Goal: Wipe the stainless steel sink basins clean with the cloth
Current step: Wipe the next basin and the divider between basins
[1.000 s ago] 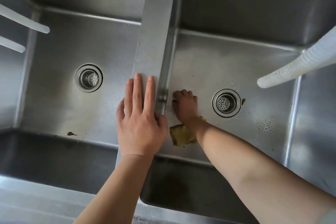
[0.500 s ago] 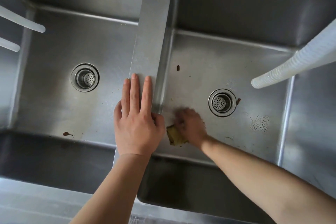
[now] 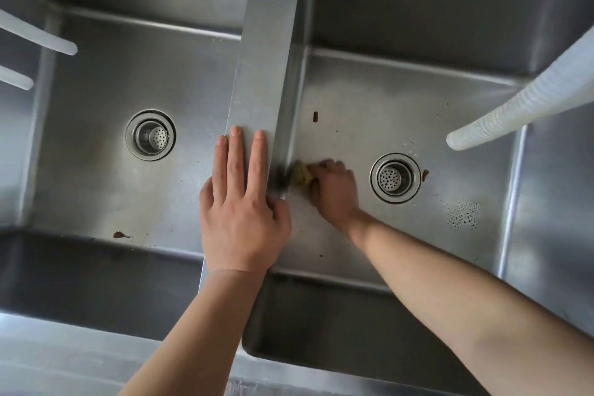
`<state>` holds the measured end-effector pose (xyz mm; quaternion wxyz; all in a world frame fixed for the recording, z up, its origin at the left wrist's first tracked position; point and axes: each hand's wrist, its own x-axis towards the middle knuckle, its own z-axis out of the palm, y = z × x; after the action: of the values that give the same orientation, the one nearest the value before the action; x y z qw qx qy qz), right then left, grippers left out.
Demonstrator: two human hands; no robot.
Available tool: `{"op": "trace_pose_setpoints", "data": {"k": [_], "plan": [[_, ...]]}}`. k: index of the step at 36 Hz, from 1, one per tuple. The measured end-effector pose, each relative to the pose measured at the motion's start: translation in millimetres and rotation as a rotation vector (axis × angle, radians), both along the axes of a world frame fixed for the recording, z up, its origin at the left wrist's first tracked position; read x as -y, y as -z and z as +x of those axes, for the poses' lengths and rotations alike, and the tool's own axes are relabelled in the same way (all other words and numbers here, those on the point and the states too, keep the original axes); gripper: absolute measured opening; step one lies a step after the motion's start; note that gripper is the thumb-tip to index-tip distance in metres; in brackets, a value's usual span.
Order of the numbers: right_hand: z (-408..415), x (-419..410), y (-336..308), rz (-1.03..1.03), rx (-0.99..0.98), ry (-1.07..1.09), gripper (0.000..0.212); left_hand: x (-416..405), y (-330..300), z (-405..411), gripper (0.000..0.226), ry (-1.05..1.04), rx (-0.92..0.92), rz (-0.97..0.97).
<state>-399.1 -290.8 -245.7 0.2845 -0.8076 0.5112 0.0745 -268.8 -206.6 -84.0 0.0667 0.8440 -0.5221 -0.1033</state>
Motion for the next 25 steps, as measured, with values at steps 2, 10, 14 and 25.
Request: {"op": "trace_pose_setpoints", "data": {"k": [2,10,14,25], "plan": [[9.4,23.4,0.1,-0.039,0.001,0.033,0.045,0.2,0.2,-0.2,0.087,0.001,0.001,0.001],[28.1,22.5,20.5,0.020,-0.132,-0.061,0.044,0.1,-1.0,-0.2,0.087,0.003,0.008,0.021],[12.0,-18.0,22.3,0.019,-0.078,-0.150,0.048,0.2,-2.4,-0.4,0.089,0.007,0.016,0.030],[-44.1,-133.9,22.6,0.311,-0.127,-0.647,0.042,0.3,-3.9,-0.8,0.086,0.013,0.058,0.039]]}}
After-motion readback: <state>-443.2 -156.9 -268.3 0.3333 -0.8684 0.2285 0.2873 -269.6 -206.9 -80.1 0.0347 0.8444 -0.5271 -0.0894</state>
